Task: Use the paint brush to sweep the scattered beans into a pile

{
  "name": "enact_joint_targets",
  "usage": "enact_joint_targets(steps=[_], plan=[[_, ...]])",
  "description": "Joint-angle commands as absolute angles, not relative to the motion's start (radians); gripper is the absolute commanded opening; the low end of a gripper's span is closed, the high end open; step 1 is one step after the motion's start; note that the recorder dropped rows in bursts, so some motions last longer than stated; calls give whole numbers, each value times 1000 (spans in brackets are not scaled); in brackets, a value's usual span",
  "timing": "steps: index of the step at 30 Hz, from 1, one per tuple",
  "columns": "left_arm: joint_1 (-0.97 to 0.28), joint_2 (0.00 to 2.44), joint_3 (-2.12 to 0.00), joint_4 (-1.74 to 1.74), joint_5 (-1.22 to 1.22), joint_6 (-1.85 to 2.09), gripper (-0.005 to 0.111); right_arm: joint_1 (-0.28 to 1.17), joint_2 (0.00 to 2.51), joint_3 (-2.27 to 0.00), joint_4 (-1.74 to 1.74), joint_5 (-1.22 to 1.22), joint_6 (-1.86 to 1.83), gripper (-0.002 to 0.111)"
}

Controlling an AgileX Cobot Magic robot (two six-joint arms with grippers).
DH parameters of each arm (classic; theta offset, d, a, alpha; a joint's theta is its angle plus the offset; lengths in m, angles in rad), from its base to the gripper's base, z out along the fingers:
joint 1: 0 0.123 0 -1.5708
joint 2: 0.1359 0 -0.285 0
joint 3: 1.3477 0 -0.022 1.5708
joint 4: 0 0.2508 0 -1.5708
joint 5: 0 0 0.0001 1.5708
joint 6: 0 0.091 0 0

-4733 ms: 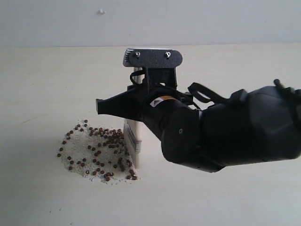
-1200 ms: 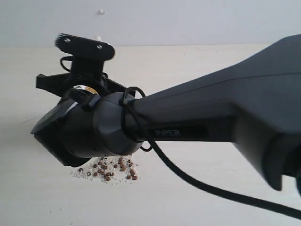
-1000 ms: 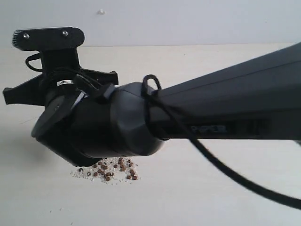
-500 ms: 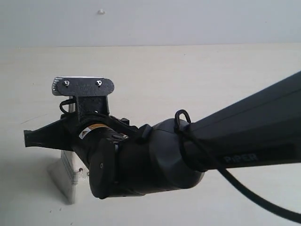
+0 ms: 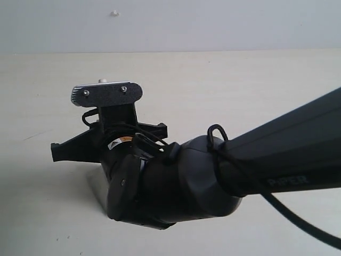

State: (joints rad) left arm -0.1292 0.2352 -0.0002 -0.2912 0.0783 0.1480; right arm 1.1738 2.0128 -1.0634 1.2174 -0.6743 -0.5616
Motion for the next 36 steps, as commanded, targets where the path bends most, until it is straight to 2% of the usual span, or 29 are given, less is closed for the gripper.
enact_joint_targets(steps=[1,11,16,19,22,26,27,29,36], plan=[[-127,233,0,-291,78,152,0,1173,2012,-1051,1246,-716,-631,0],[-127,233,0,-291,78,152,0,1175,1894,-1051,1218,-690,-639,0],[-127,233,0,-291,78,152,0,1158,1792,-1051,1101,-715,-858,0],[-127,233,0,-291,78,152,0,1060,1768,-1051,856,-626,-963,0],[-127,233,0,-291,78,152,0,956,1785,-1051,534,-511,-850,0],[-127,233,0,-291,78,152,0,818,1838,-1056,-109,-507,-426,0],[-127,233,0,-291,78,152,0,757,1867,-1074,-465,-558,-180,0],[-127,233,0,-291,78,152,0,669,1919,-1130,-815,-626,110,0],[-127,233,0,-291,78,152,0,538,2103,-1280,-1189,-857,257,0]])
